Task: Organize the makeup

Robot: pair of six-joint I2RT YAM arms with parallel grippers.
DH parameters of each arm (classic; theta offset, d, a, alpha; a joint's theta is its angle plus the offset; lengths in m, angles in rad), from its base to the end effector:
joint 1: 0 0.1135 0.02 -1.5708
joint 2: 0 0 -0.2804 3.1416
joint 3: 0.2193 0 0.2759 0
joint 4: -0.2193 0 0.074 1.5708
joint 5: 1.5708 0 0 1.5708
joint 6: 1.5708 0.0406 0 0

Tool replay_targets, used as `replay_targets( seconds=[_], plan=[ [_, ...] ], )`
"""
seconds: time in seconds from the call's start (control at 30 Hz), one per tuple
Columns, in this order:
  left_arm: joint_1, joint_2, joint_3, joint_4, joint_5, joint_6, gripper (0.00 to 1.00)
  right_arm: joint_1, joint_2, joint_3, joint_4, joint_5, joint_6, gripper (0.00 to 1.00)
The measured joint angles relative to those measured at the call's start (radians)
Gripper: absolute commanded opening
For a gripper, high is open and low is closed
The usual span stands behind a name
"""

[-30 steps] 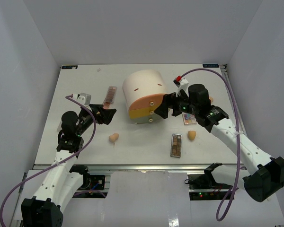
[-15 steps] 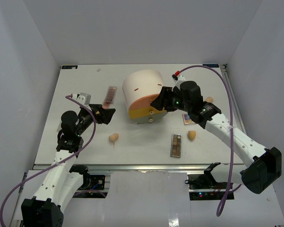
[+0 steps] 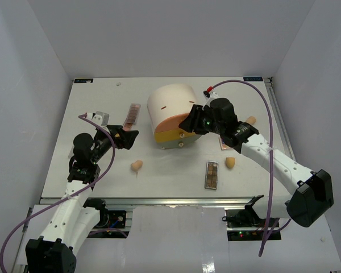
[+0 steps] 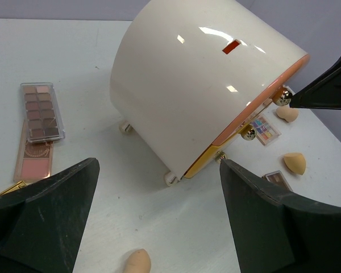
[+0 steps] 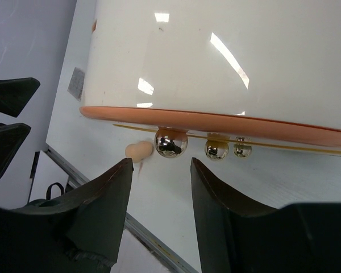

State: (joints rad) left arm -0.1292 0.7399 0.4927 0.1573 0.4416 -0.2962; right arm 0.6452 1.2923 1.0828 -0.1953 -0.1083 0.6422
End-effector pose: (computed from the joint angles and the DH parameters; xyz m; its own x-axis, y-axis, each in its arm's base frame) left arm 0.1951 -0.0428 0.2849 -0.2424 -0.2346 -0.9414 0.4892 0.8084 -0.3274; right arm 0.2562 0.1983 0.3408 -0.6576 0.2503 -0.7106 -0.3538 0.7301 0.5846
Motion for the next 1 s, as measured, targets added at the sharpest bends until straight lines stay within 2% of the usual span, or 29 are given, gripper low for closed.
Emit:
replay_targets(
  seconds=[0.3,0.83,1.0],
  plan=[
    [0.002,0.0,0.0,0.0,0.001,0.0,0.98,0.006,0.029,0.0,0.039,0.034,0.01,0.48],
    [0.002,0.001,0.0,0.0,0.003,0.0,0.98,0.007,0.043,-0.001,0.063,0.064,0.033,0.28],
    [0.002,0.003,0.0,0.0,0.003,0.0,0.98,0.007,0.042,-0.009,0.07,0.064,0.034,0.25]
  ],
)
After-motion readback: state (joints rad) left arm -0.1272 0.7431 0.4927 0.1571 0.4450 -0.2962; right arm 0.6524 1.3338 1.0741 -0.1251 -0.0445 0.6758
